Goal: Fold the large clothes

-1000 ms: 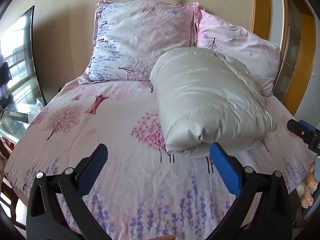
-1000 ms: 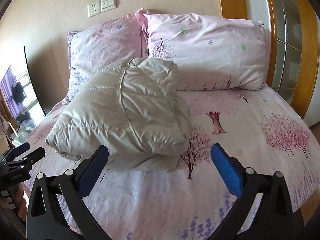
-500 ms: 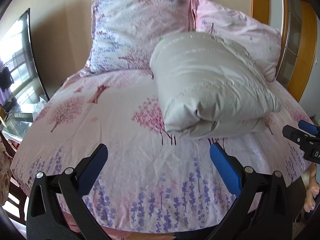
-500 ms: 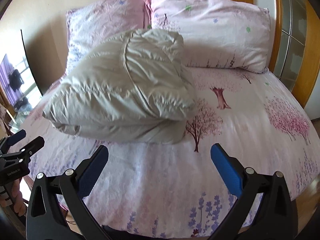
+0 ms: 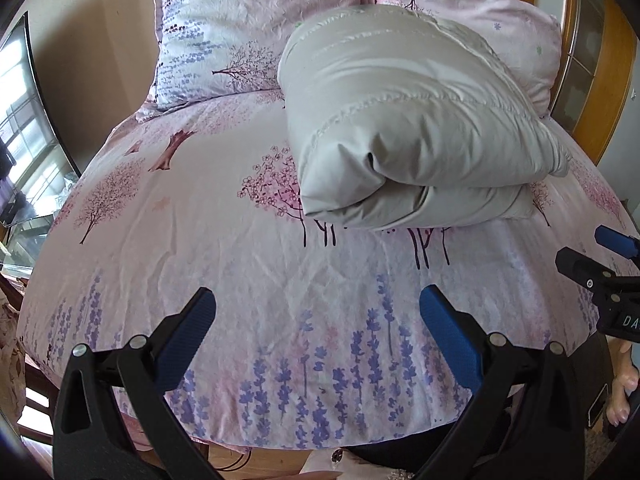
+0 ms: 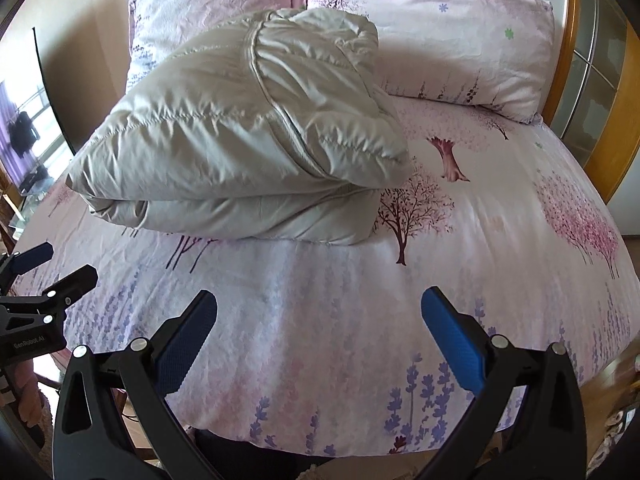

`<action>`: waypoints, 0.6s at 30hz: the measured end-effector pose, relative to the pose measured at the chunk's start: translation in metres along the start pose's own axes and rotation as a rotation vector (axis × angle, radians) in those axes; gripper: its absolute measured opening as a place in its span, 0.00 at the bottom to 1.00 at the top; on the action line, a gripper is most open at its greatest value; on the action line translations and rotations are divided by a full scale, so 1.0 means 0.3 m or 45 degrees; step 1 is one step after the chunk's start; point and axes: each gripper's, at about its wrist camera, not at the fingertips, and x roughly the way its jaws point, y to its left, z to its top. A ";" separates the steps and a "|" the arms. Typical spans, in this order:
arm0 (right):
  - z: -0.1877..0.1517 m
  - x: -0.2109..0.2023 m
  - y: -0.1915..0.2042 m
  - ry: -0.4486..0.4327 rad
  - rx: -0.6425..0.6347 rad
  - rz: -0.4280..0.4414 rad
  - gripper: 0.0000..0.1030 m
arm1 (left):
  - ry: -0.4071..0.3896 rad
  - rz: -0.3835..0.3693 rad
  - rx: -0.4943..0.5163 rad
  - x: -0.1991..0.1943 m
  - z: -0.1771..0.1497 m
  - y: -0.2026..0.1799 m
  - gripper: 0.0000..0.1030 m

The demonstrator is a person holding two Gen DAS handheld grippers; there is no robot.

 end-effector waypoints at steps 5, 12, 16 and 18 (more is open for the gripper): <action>-0.001 0.007 0.001 0.017 0.000 -0.006 0.99 | 0.022 0.003 0.000 0.019 0.004 0.007 0.98; 0.001 0.011 -0.001 0.023 -0.001 -0.005 0.99 | 0.026 -0.003 -0.001 0.028 0.009 0.002 0.98; 0.001 0.013 -0.002 0.025 0.004 -0.007 0.99 | 0.025 -0.002 0.002 0.029 0.009 -0.002 0.98; 0.002 0.014 -0.003 0.025 0.005 -0.006 0.99 | 0.025 -0.004 0.002 0.031 0.010 -0.003 0.98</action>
